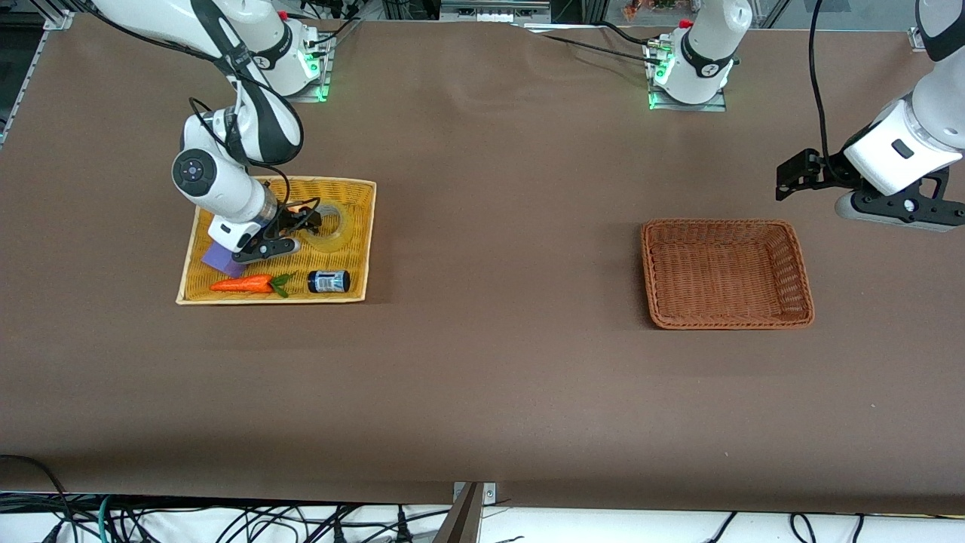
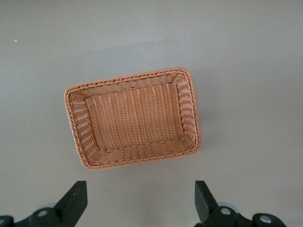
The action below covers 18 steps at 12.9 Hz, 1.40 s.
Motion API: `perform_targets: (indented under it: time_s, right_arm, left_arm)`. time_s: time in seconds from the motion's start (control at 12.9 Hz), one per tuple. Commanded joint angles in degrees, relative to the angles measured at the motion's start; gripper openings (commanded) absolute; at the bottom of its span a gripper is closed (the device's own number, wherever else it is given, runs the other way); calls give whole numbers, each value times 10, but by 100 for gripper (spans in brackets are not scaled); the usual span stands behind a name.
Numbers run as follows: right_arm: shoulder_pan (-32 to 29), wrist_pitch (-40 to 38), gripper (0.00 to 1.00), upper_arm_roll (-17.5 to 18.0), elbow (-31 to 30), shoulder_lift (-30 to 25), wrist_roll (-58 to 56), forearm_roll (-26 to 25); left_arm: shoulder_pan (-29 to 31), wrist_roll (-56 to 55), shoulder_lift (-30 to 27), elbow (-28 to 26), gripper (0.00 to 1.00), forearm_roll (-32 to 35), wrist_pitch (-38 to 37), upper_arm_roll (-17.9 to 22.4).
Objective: Transfer tape with both arms
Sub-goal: 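Reach the right gripper down over the tape roll in the yellow tray, then grasp the tape roll with the right gripper and carry it toward the basket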
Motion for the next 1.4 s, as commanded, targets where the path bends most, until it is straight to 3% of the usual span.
perform_targets:
  time_s: [0.0,0.08,0.16,0.23,0.31,0.39,0.78,1.01,1.32]
  right_arm:
    - [-2,22,88,4,-22,-8,-1,0]
    - [-2,22,72,5,-22,-8,-1,1]
    - [-2,22,47,5,-22,-8,-1,0]
    - [-2,17,11,5,-20,-8,1,1]
    - [-2,16,0,6,-14,-10,5,4]
    - [-2,1,0,6,0,-11,10,4]
    - [-2,-216,0,12,154,-15,13,4]
    - [2,-323,0,73,276,28,132,3]
    - [160,-322,0,83,393,120,355,2]
  left_arm:
    - [2,5,7,15,100,-9,-13,1]
    - [2,5,7,15,100,-9,-13,0]
    - [2,5,7,15,100,-10,-13,1]
    - [2,5,7,15,100,-9,-13,0]
    - [2,5,7,16,100,-9,-13,0]
    - [2,5,7,16,100,-9,-13,0]
    - [-3,4,7,16,100,-9,-12,0]
    - [-3,4,6,16,100,-9,-13,0]
    - [-3,5,6,16,100,-9,-12,1]
